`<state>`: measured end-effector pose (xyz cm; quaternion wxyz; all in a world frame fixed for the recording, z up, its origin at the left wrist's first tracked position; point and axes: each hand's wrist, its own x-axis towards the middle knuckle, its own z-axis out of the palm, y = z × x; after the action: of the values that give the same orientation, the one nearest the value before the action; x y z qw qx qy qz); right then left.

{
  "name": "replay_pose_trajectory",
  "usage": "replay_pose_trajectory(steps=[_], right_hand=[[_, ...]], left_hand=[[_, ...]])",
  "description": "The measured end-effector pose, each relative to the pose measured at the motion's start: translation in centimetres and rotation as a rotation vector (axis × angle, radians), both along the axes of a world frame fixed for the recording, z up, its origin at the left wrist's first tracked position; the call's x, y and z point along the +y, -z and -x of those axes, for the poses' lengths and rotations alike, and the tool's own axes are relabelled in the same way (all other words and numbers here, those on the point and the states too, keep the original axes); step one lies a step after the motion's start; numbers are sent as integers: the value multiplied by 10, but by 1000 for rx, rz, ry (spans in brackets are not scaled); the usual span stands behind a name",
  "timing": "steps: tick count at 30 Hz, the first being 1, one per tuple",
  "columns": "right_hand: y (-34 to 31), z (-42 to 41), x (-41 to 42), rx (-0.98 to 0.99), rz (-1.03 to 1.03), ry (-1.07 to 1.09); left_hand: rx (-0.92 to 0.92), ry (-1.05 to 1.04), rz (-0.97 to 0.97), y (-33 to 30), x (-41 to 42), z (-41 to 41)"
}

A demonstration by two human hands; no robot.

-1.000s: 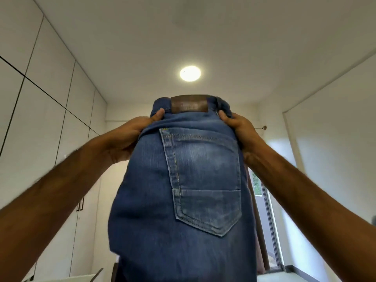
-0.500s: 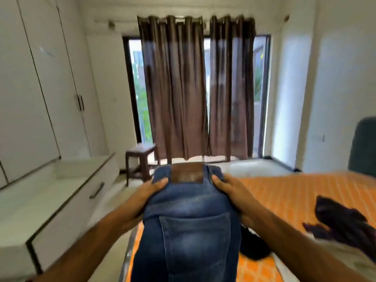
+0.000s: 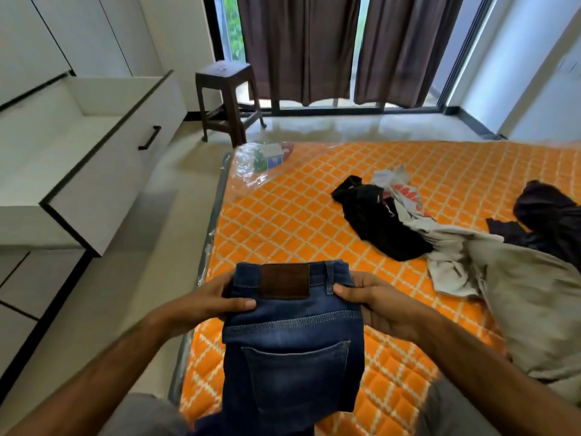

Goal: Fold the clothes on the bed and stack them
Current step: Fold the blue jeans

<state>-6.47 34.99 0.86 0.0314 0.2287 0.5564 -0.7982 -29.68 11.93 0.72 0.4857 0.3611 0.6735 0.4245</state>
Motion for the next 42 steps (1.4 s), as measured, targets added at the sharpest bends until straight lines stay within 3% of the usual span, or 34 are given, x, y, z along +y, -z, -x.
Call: replay_pose_trajectory(steps=[2,4,6,8,10,12,16,19,22,24,27,31,34,39,42], right_hand=[[-25,29,30,26,-57,-44],[-67,81,70,128,-230,58],[-103,146,127,217,-408,310],[-122,195,176,160,-644,636],[-99,222,207,-7,-816,763],[-34,227,209,-145,-817,650],[128,175,133,-461,-639,244],[203,128,63,-515,-524,286],[195,112,23,-425,-244,389],[178,106,-2,-392,-17,314],[177,89,-43,-437,-45,149],[179,66,-79,-369,-51,136],[165,47,-87,-271,26,137],[157,-7,-118,-366,126,78],[154,-21,-131,-383,83,83]], left_hand=[[87,4,-55,-24,28,28],[244,-76,-172,-63,75,65],[330,-360,-339,-106,139,114],[466,-632,-454,-137,186,154],[652,-620,-392,-118,212,179],[717,-456,-251,-48,219,189],[501,-207,184,142,142,137],[557,-229,338,223,84,96],[378,-425,346,201,64,81],[74,-315,327,176,49,74],[-151,-139,393,159,12,50],[-421,-200,366,160,-26,-12],[-454,-275,285,150,-34,-41],[-488,-550,70,146,-62,-75],[-375,-555,116,137,-75,-92]])
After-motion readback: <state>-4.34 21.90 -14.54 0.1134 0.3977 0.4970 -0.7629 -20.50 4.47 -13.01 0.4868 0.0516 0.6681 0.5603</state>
